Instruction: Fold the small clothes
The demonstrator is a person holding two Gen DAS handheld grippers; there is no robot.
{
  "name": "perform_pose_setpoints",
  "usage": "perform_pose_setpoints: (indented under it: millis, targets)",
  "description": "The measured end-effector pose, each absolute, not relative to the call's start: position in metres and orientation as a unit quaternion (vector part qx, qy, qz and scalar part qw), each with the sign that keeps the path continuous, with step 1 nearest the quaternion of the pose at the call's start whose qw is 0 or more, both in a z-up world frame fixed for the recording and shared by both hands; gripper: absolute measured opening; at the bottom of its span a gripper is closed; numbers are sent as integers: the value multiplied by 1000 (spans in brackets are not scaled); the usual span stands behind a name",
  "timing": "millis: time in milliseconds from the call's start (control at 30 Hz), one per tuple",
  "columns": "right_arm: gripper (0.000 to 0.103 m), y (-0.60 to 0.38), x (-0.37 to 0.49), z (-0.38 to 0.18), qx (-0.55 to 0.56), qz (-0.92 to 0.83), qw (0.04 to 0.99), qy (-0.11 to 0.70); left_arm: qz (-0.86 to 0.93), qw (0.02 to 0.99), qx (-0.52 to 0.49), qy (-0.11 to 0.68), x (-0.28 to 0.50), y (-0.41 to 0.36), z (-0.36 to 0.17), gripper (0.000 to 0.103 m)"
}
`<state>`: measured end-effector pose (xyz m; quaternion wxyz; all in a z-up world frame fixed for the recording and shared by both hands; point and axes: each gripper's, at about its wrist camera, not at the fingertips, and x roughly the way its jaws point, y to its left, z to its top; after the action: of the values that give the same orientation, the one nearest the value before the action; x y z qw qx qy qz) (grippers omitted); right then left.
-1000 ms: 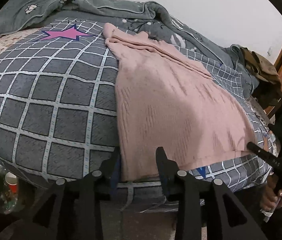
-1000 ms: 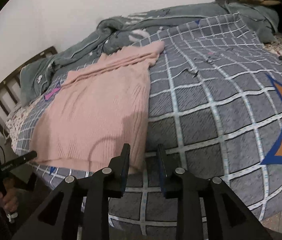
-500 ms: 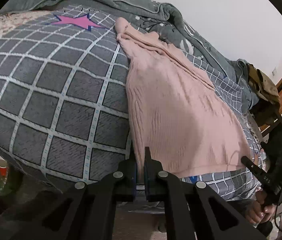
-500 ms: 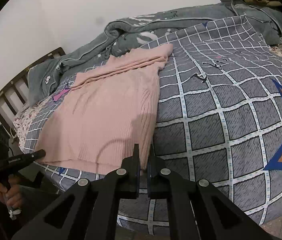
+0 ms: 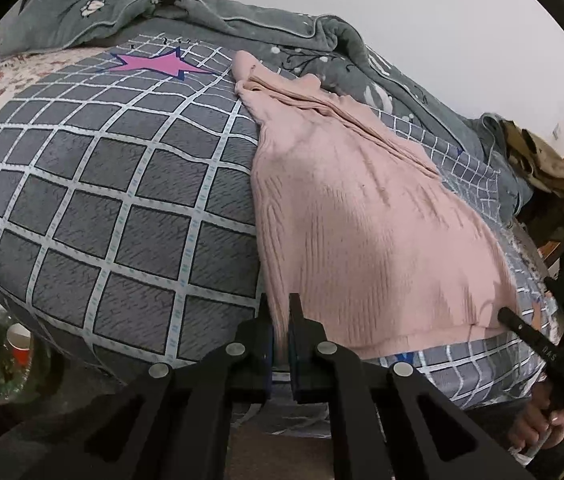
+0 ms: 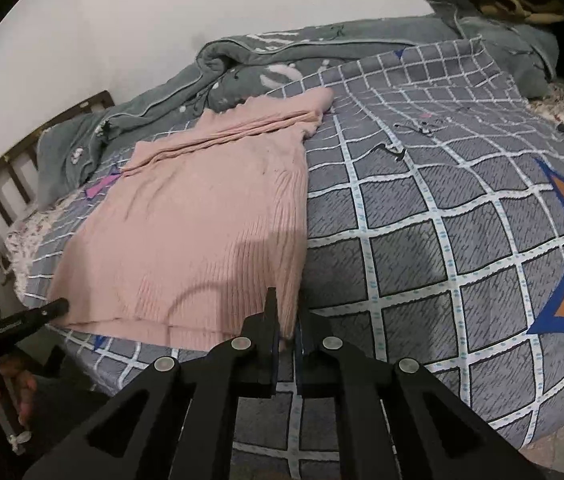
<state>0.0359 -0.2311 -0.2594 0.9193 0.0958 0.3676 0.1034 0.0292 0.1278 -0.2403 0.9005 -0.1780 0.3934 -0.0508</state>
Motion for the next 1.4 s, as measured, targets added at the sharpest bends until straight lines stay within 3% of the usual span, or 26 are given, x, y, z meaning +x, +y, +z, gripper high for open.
perform_pose_setpoints:
  millis: [1400]
  targets:
    - [8,-220,46,-259,69,88,919,377,-40,906,-137,398,31,119,-239,9]
